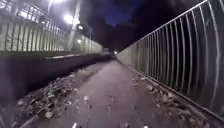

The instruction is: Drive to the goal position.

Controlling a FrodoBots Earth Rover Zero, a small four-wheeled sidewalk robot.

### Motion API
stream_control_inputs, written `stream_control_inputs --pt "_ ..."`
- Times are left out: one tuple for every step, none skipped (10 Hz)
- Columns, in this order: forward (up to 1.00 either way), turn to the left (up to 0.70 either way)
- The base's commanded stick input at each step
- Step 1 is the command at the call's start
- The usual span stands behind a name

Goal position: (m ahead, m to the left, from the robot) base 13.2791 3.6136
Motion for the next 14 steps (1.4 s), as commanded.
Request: stream_control_inputs --pt "0.30 0.01" --pt "0.30 0.01" --pt "0.30 0.01" --pt "0.30 0.01" --pt "0.30 0.01" --pt "0.30 0.01" --pt "0.30 0.01" --pt "0.30 0.01" --pt "0.30 0.01" --pt "0.30 0.01" --pt "0.30 0.01" --pt "0.30 0.01" --pt "0.30 0.01" --pt "0.30 0.01"
